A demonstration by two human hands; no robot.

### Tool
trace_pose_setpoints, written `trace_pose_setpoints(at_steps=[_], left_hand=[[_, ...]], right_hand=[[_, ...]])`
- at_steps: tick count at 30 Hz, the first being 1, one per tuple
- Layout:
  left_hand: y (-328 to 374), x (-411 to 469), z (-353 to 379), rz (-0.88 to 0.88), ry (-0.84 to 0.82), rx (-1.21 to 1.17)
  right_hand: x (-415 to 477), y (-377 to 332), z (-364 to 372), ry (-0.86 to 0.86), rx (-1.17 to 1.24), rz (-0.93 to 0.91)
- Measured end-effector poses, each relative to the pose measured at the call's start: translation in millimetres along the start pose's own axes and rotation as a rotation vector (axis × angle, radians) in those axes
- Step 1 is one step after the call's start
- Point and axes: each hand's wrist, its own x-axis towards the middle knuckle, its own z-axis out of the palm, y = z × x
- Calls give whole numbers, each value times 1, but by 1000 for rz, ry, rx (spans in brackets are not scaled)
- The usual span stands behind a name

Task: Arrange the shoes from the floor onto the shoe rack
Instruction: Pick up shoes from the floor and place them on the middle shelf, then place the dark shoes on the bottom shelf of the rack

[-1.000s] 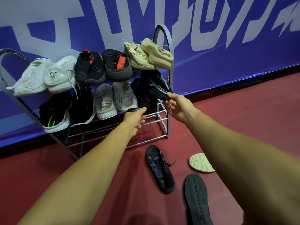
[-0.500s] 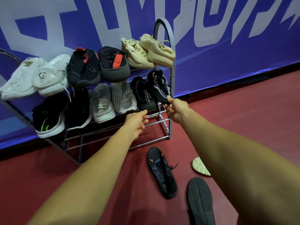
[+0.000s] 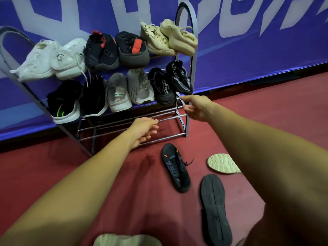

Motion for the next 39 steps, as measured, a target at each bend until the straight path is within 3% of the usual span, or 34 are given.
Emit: trace_pose_setpoints(at_steps=[6, 14, 25, 32, 39], left_hand=[[-53, -23, 8, -76, 0, 120], [-110, -17, 34, -136, -72, 335], [-189, 26, 60, -313, -94, 337], [-230, 45, 86, -418, -160, 212], [-223, 40, 88, -415, -145, 172]], right_hand=[[-39, 37, 0, 43, -358, -55], [-41, 170, -47, 65, -586, 151], [4, 233, -62, 26, -1087, 241], [24, 297, -54, 87, -1144, 303], [31, 293, -49, 118, -1181, 239]])
